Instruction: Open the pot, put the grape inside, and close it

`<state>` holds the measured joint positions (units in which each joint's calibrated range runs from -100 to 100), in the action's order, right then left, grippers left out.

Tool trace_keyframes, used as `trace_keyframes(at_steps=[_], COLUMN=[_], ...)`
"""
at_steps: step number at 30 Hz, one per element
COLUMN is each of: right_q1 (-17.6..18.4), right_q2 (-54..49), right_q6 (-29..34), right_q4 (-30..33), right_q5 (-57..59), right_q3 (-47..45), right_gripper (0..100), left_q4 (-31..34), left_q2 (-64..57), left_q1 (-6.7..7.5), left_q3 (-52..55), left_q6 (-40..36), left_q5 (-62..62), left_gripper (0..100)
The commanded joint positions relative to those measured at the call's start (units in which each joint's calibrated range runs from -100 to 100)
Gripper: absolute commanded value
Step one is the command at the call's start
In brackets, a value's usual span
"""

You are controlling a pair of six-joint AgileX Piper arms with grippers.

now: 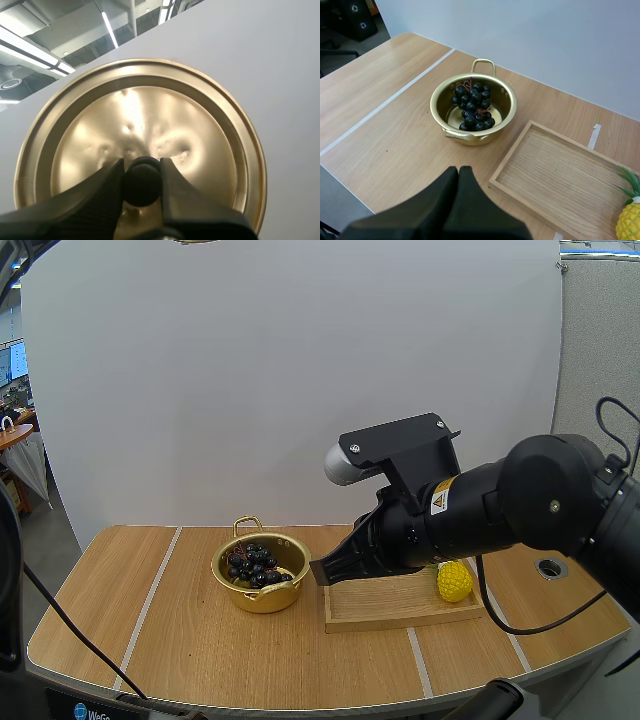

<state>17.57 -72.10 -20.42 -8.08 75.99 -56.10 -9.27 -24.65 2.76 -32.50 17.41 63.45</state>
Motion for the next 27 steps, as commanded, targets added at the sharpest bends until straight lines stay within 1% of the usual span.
trace_keyframes(at_steps=[1,13,15,21,27], right_q1=[-0.18,-0.18,-0.18,-0.18,-0.18], right_q2=[-1.04,-1.49,-1.49,-1.49,-1.49], right_q6=[0.0,0.0,0.0,0.0,0.0], right_q4=[0.21,1.07,1.07,1.07,1.17], right_q5=[-0.02,0.18,0.18,0.18,0.18], right_q3=[-0.18,-0.18,-0.18,-0.18,-0.18], right_gripper=[0,0,0,0,0], left_q4=[0.23,0.12,0.23,0.47,-1.17], left_q2=[-0.26,-0.39,-0.9,-1.31,1.8], left_q1=[0.17,0.17,0.17,0.17,0.17], left_q3=[-0.48,-0.48,-0.48,-0.48,0.9], left_q6=[-0.63,-0.63,-0.63,-0.63,-1.32], left_q5=[-2.45,-1.77,4.31,35.9,36.55], left_gripper=[0,0,0,0,0])
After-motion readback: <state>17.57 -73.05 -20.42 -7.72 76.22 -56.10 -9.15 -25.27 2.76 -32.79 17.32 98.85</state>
